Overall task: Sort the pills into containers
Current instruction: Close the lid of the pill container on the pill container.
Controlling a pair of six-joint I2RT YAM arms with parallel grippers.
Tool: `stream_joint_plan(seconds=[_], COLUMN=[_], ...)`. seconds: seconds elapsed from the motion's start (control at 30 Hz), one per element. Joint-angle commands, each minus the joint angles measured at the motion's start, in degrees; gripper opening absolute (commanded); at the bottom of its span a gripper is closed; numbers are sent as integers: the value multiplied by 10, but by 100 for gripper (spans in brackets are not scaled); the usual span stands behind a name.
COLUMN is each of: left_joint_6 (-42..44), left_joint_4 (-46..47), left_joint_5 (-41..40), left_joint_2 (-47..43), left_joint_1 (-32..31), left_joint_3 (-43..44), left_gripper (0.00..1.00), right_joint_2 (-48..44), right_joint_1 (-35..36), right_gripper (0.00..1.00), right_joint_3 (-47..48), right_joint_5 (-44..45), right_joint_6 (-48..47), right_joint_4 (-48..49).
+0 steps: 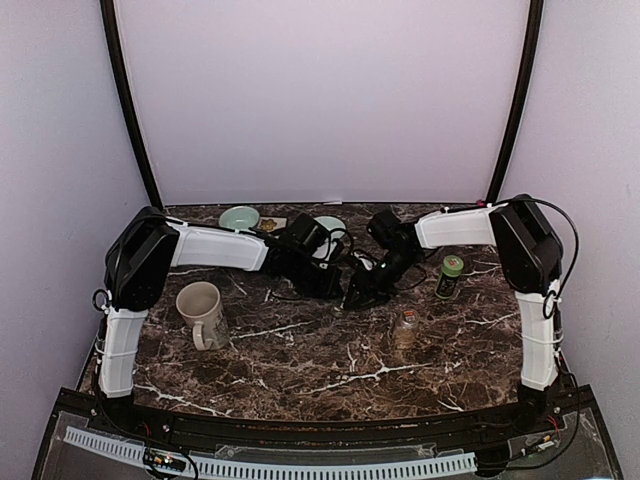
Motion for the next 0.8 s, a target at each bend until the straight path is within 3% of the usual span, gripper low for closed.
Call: stream_joint_plan(seconds=[0.0, 0.27, 0.77], left_joint_6=[1, 5, -4], left_joint_4=[-13, -15, 8], left_joint_5=[8, -9, -77], left_joint_2=[1, -11, -70], left_joint_1=[0, 0, 2], left_joint_3=[3, -2, -35], left_gripper=[0, 0, 36], right_joint_2=[12, 17, 16], right_joint_1=[10, 15, 15], right_gripper=[40, 40, 40], right_joint_3=[16, 23, 5], right_joint_5=[-4, 12, 42], right_joint_6=[22, 44, 61], right_joint_4=[24, 29, 38])
